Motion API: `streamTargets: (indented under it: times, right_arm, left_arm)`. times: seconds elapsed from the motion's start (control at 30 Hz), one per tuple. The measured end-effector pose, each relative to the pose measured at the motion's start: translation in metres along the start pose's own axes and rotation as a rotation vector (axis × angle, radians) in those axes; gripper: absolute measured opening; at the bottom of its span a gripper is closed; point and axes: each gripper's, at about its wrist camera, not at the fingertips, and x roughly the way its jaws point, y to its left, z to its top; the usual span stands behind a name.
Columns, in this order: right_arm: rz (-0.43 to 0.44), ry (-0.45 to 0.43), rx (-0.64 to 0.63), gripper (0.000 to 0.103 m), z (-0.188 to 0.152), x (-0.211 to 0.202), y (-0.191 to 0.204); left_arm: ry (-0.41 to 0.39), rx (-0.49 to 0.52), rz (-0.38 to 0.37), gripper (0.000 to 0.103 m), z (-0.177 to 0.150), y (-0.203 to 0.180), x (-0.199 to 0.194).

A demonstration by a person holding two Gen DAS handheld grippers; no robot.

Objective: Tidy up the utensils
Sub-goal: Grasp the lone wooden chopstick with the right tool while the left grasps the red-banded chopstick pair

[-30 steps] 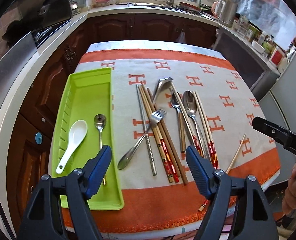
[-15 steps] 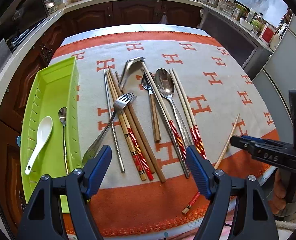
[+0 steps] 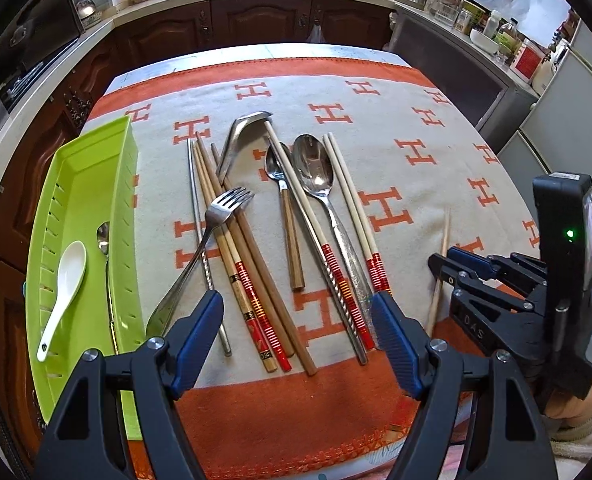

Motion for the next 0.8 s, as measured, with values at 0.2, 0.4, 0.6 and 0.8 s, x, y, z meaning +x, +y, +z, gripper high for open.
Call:
streamTargets:
  times: [0.2,0.4,0.6,0.8]
  right_arm:
    - [0.050,-0.038,0.074,0.006,0.018,0.009,-0.022]
    - [0.127,-0.038,0.213,0.005,0.033,0.016,-0.064]
    - [0.177,-0.047,0.288,0.005,0.033,0.020,-0.095]
    - [0.230,-0.050,0.331,0.005,0.027,0.021,-0.108]
  left_arm:
    - [0.003,0.022,-0.048,0.074,0.008,-0.013,0.004]
    - [0.029,0.014,-0.171,0.034,0.029,-0.030,0.021]
    - [0.101,-0.007,-0.247,0.009,0.049,-0.047,0.053]
    - [0.157,-0.066,-0.242,0.008,0.068,-0.049,0.078]
